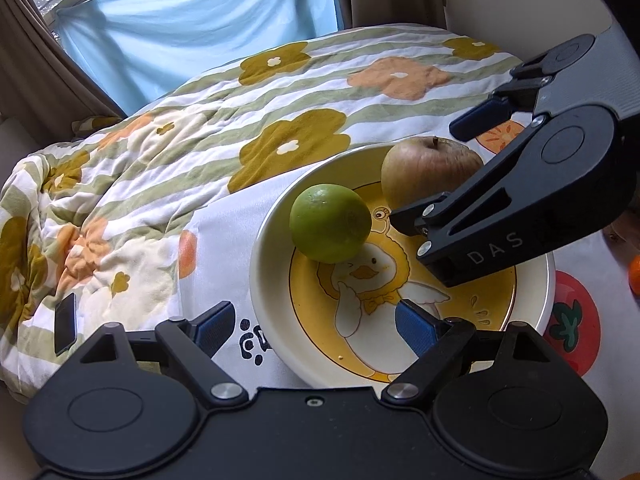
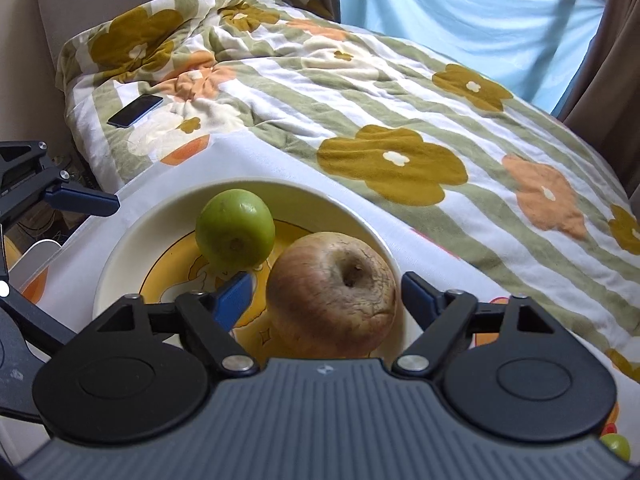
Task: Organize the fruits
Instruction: 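Carry both apples into the duck-print bowl and open both tools, then lift both open tools away from the bowl toward the remaining fruit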
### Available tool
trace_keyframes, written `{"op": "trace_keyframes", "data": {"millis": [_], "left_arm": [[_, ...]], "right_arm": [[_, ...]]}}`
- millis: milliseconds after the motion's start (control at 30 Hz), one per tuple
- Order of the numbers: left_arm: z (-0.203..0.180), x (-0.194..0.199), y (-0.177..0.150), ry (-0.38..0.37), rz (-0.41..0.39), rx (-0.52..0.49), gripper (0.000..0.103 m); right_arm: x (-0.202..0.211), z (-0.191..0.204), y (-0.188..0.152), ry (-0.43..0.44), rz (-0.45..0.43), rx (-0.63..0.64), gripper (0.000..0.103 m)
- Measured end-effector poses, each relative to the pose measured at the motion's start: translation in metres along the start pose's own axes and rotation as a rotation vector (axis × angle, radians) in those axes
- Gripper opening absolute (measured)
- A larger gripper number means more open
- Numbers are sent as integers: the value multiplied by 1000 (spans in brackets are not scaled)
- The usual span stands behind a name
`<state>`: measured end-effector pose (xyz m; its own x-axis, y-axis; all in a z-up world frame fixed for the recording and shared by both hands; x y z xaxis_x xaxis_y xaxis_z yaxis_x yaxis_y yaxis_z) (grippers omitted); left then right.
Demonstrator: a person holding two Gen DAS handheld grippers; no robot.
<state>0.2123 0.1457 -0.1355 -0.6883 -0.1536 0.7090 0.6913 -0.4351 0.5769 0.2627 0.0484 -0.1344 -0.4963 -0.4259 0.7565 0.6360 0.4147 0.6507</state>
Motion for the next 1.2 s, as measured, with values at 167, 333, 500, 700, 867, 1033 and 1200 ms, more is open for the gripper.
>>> {"op": "trace_keyframes", "data": {"millis": [167,333,500,700,867,1033,1200], "left_arm": [[-1,11,-7,2,15,8,90],[-4,27,-10,8,15,16,90],[-8,51,-11,21,2,37,90],[-26,87,-6,50,-38,51,91],[-51,117,-6,51,-55,75,91],[-80,146,-5,49,-69,91,91],[-115,175,-2,39,-93,88,91]], "right_arm": [[15,-1,-4,1,-19,-38,103],[35,-1,-7,-20,-51,-86,103],[66,5,-15,-16,-90,-113,103],[113,-2,-35,-19,-130,-154,103],[156,-17,-64,-55,-153,-194,103],[199,-30,-98,-90,-167,-217,103],[239,-46,-134,-120,-180,-230,103]]}}
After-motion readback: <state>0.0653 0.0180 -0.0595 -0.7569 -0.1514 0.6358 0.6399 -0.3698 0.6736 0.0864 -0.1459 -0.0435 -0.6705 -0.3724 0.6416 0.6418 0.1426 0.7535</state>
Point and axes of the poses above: each gripper's, at about its wrist camera, not at the fingertips, and x roughly against the way its jaws point, z to its left, y to its top, the point moved 1 cm from there along -x, roughly the way its jaws point, and after that the axes turned 14 degrees about y, right-handed, at the moved point
